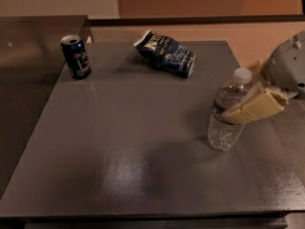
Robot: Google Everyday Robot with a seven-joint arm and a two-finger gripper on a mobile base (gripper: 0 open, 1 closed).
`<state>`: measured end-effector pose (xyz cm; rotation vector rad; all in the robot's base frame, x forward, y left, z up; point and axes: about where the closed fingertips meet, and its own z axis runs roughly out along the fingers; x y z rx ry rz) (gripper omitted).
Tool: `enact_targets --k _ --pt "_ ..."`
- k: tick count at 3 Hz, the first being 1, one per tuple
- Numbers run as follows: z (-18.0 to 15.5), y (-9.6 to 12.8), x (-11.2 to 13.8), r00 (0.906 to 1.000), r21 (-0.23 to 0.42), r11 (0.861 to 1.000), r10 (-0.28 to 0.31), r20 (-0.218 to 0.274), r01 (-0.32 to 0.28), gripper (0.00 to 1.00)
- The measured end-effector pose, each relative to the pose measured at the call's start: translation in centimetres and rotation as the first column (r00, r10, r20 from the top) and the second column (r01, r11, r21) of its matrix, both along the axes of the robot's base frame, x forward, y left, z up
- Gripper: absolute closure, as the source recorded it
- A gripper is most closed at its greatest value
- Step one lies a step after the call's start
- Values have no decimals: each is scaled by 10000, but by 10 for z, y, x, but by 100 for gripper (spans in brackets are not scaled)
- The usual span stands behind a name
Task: Knock water bottle over
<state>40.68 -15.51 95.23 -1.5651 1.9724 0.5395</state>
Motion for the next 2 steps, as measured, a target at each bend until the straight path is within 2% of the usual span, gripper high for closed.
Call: enact_targets --k 1,2 --pt "20 9 2 9994 -1605 9870 5 338 50 100" --pt "26 18 6 9989 -3368 9415 225 413 -73 100"
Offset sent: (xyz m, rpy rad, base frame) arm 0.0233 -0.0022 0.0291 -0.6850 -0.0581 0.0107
